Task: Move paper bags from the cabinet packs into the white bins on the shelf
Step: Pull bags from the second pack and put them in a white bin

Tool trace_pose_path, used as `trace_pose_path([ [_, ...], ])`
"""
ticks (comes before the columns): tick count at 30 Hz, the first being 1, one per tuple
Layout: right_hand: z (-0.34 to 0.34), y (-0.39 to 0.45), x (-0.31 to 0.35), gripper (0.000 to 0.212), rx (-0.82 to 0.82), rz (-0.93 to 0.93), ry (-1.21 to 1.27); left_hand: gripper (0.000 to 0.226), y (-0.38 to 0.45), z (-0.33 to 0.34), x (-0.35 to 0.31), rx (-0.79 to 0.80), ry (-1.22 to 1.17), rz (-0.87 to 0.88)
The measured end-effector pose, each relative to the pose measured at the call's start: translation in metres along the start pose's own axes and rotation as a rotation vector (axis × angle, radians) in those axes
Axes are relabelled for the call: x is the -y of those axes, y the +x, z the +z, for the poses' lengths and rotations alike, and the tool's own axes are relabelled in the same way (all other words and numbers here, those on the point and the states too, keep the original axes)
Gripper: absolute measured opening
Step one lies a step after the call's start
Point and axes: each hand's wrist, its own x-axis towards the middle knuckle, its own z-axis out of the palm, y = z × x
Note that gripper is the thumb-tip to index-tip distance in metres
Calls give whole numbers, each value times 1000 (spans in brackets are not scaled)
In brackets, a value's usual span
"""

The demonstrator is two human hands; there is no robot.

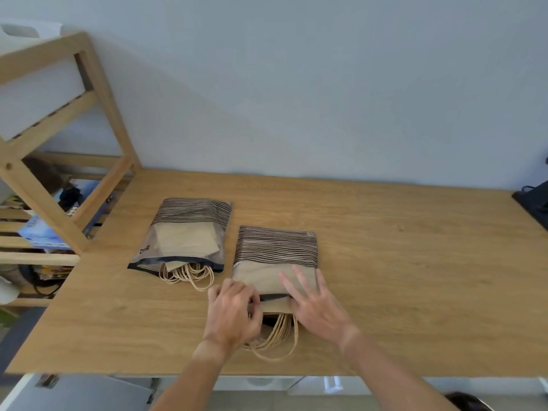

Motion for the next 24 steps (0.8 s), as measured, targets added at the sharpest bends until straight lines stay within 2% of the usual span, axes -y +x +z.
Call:
trace_pose_path([
  [2, 2, 0, -2, 9, 9, 42, 24, 9, -7, -1, 2, 39, -16, 140],
  [5, 7, 0, 0, 8, 26, 60, 34, 35, -7, 5, -4, 173, -18, 206],
  [9, 8, -2, 7, 16, -17, 75, 73, 57, -5, 13, -19, 373, 297, 162],
  [13, 10, -6, 18, 20, -57, 76, 146, 48, 2, 11, -44, 434, 552, 133],
  [17, 11, -19, 24, 31, -124, 135, 313, 25, 8, 11, -44, 481, 620, 242],
  [21, 20, -47, 22, 50, -105, 362, 616, 36, 13, 2, -31, 496, 589, 386],
  [24, 27, -50, 22, 65, -2, 492, 803, 43, 13, -10, -31, 506, 622, 453],
])
